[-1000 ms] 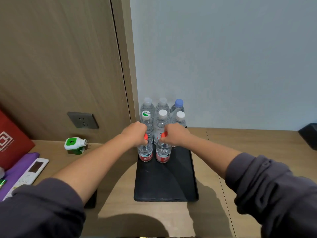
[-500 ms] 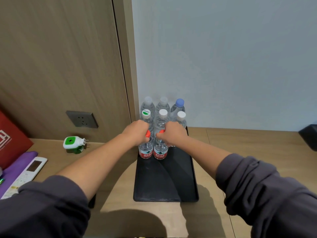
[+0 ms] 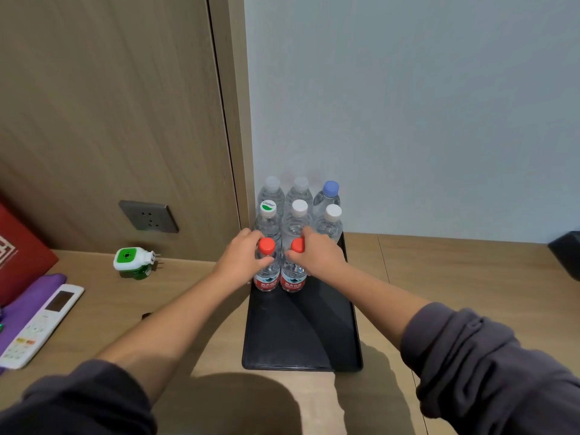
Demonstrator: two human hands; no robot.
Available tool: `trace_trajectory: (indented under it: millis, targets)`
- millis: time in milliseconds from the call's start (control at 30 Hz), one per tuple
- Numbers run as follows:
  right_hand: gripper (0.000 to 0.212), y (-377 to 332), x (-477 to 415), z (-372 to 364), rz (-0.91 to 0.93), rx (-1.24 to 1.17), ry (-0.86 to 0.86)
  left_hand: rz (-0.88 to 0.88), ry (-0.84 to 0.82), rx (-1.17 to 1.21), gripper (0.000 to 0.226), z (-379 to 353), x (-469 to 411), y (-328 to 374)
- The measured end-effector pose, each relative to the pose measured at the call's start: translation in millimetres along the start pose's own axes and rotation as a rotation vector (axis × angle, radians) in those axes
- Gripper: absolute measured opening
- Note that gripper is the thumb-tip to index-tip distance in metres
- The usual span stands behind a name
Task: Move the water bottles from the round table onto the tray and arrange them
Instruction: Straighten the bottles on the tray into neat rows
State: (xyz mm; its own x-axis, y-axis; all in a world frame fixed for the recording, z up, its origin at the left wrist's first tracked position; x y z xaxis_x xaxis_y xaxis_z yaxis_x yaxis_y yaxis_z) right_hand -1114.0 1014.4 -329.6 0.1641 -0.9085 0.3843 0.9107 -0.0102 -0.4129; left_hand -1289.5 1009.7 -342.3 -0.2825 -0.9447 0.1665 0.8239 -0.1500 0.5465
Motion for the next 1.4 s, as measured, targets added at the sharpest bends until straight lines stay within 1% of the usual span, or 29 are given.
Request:
trace_trajectory:
  millis: [100, 200, 300, 433, 567, 633, 833, 1067, 1267, 1333, 1400]
  targets:
    - [0.047, 13.4, 2.7, -12.9, -0.018, -0.115, -0.033, 0.032, 0.02, 0.077, 0.039, -8.8, 5.3, -10.7]
    - [0.062, 29.5, 6.6, -30.7, -0.084, -0.196, -0.113, 0.12, -0.007, 0.144, 0.052, -25.5, 10.7, -26.5]
    - [0.062, 39.7, 6.7, -50.9, -0.152, -0.316, -0.203, 0.229, -0.069, 0.186, 0.058, -45.7, 12.2, -38.2]
    - [0.063, 41.9, -2.2, -70.9, -0.214, -0.495, -0.276, 0.301, -0.085, 0.272, 0.06, -69.2, 7.6, -41.8]
    - [0.061, 41.8, -13.0, -82.8, -0.259, -0.678, -0.293, 0.35, -0.066, 0.358, 0.059, -84.0, 3.0, -45.2]
    - [0.061, 43.0, -16.8, -84.8, -0.275, -0.739, -0.278, 0.34, -0.066, 0.398, 0.057, -86.3, 1.3, -48.4]
    - [0.053, 47.9, -22.5, -86.2, -0.246, -0.71, -0.253, 0.276, -0.134, 0.439, 0.06, -82.1, -6.1, -54.8]
    - [0.048, 52.2, -28.0, -88.1, -0.226, -0.681, -0.238, 0.283, -0.169, 0.48, 0.063, -83.5, -10.6, -57.5]
    - [0.052, 57.0, -25.9, -91.4, -0.207, -0.679, -0.243, 0.321, -0.111, 0.498, 0.059, -90.0, -3.3, -56.0]
    - [0.058, 62.6, -24.5, -91.4, -0.215, -0.68, -0.278, 0.369, -0.068, 0.518, 0.06, -93.2, 2.9, -53.3]
    - [0.066, 74.0, -23.3, -89.8, -0.249, -0.666, -0.309, 0.435, -0.015, 0.528, 0.065, -97.3, 9.7, -48.7]
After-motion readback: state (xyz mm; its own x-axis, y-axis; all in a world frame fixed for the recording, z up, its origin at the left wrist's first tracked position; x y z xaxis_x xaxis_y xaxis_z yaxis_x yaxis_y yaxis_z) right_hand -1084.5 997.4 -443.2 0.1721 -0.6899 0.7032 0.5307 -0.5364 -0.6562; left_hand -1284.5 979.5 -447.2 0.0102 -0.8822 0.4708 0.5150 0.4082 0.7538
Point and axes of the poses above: each hand's wrist, its own x-axis away from the middle knuckle, its own z-axis out of the back of the hand, y = z × x, the point moved 3 cm from there along -x, towards the middle knuckle, and after that the axes turned 12 degrees about -y, right-handed, at the moved point
